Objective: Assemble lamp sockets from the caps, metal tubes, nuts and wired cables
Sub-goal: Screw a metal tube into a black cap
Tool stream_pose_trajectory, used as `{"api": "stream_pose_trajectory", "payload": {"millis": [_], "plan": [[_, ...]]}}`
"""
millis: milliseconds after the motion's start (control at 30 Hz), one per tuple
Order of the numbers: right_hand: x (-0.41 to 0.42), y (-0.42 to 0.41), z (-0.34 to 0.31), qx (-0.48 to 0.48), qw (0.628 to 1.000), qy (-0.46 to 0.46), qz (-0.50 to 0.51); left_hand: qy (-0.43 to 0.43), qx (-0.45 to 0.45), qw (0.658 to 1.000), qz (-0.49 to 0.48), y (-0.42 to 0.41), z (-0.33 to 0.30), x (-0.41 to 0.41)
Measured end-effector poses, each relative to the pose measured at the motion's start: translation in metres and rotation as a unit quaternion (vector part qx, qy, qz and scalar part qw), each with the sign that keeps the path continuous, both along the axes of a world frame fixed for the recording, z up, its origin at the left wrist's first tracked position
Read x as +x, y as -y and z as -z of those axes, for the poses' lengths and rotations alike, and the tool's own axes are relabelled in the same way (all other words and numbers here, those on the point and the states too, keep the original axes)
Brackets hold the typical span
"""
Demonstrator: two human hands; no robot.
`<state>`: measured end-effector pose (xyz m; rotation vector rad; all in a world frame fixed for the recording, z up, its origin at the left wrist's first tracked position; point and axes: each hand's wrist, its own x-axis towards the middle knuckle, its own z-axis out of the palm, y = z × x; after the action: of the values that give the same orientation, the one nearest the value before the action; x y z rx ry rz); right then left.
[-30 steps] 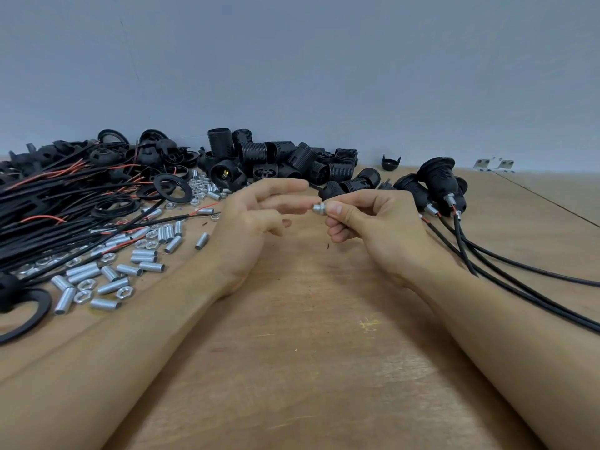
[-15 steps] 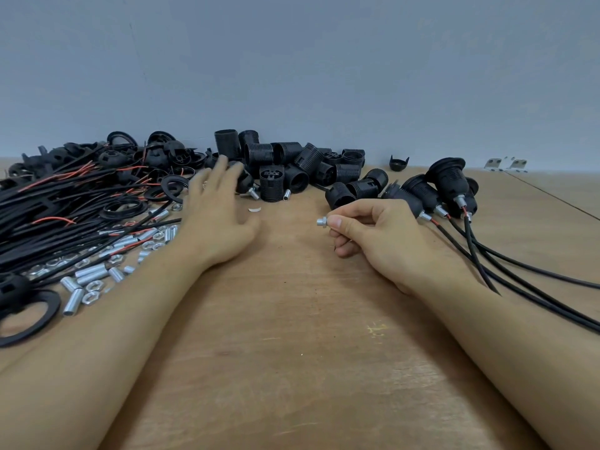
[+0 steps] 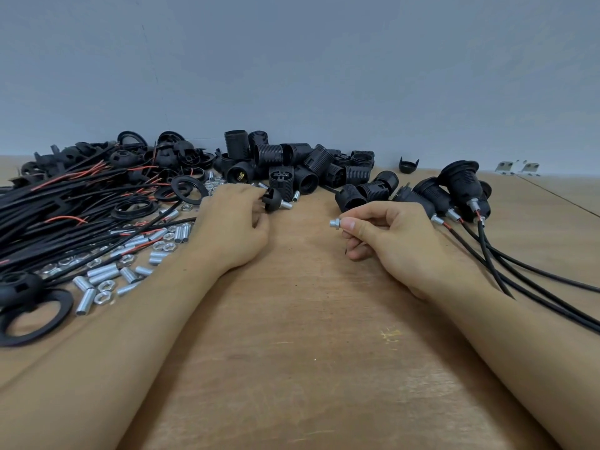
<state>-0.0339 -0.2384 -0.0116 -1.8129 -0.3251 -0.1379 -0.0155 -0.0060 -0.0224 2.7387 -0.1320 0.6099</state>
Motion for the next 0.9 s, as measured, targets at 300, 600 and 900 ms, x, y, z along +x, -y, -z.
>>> {"api": "stream_pose_trajectory", "payload": {"millis": [300,600,900], "plan": [[0.000,0.000,0.000,0.001,1.000,-0.007,0.004,-0.098,0.047,0.959,-0.262,-0.031,-0.009,-0.001],[-0.002,0.002,-0.002,0.004,1.000,-0.003,0.011,-0.047,-0.050,0.988,-0.137,-0.030,-0.012,-0.004],[-0.002,0.001,-0.003,0.010,1.000,-0.006,0.016,-0.162,0.021,0.944,-0.286,-0.070,-0.018,-0.002]]}}
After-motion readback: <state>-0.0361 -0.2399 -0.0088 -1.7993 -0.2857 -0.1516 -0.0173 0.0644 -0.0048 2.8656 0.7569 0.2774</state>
